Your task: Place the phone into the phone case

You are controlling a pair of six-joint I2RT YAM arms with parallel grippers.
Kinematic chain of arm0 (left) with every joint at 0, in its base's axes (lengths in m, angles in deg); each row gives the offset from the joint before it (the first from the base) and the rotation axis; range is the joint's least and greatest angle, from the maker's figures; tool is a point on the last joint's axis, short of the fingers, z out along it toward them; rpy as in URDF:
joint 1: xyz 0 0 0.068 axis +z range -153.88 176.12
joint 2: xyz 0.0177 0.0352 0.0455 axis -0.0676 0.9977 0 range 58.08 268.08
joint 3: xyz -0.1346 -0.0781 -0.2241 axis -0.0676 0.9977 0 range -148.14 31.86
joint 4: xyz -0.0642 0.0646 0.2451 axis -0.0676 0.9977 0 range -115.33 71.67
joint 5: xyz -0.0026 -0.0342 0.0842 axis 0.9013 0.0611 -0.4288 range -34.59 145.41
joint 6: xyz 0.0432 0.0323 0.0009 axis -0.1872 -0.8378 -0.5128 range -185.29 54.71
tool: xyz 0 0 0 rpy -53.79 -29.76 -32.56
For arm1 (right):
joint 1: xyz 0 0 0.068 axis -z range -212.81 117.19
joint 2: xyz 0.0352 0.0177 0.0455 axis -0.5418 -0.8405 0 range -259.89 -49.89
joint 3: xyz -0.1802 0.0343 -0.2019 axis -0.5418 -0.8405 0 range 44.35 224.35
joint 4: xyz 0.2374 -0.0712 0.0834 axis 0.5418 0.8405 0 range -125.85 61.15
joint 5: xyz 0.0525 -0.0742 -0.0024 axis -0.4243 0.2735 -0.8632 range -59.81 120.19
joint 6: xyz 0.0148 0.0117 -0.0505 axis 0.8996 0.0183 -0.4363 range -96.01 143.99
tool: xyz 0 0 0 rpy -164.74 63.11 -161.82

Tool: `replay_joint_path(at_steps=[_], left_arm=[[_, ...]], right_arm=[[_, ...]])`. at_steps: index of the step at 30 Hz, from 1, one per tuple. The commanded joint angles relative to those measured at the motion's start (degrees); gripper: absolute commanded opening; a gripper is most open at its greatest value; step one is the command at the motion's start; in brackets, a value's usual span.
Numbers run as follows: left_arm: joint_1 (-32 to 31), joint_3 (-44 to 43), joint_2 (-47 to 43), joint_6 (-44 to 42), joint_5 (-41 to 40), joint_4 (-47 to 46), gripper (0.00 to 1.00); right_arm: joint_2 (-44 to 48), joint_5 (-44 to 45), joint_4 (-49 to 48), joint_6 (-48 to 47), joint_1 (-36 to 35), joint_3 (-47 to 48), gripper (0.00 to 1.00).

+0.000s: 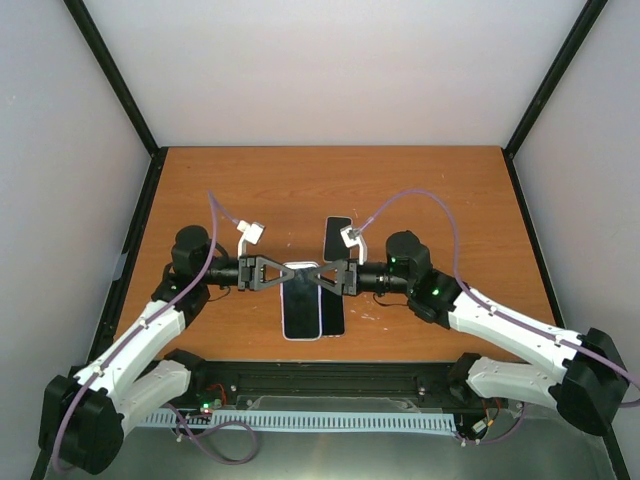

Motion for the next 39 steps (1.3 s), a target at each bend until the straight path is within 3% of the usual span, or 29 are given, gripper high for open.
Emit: replay_joint_path(at_steps=[1,4,6,10,12,16,23,29,35,39], left_arm=[[0.0,-1.8,-0.1,-2.6,2.0,-0.5,0.00],[0.0,-3.0,0.2,-5.5,0.4,5.4,0.00],[0.0,-4.1,0.4,-7.8,-1.3,8.9,0.00],[0.0,-4.4,0.5,-7.3,-2.9,10.4,0.05],[0.0,-4.4,0.6,-6.0,-4.3,10.9,0.26],[0.0,-2.7,0.3,-3.1,-4.7,9.4,0.49],[0.0,3.8,-2.3,1.5,-4.4,4.5,0.54],[0.0,6.0,-3.3,3.6,-4.9,2.0,0.51],[0.0,4.6,-1.4,2.5,-6.1,3.2,0.18],[0.0,3.8,0.0,1.1,-6.8,4.5,0.06]], right_arm=[[-1.7,-1.8,-3.7,0.8,0.0,2.1,0.29],[-1.8,-0.9,-4.6,1.3,0.0,1.8,0.09],[-1.8,-0.3,-4.7,1.7,0.0,1.6,0.03],[-1.1,1.3,-5.0,3.3,0.1,0.8,0.03],[-0.2,3.8,-5.6,5.2,0.0,0.0,0.03],[2.6,10.8,-6.6,8.6,0.1,-1.3,0.03],[5.1,20.6,-7.4,12.1,0.2,-2.4,0.03],[5.4,24.4,-8.4,13.5,0.1,-3.4,0.03],[3.7,23.6,-8.3,14.0,0.1,-3.3,0.03],[3.4,23.7,-7.7,13.5,0.2,-3.4,0.03]])
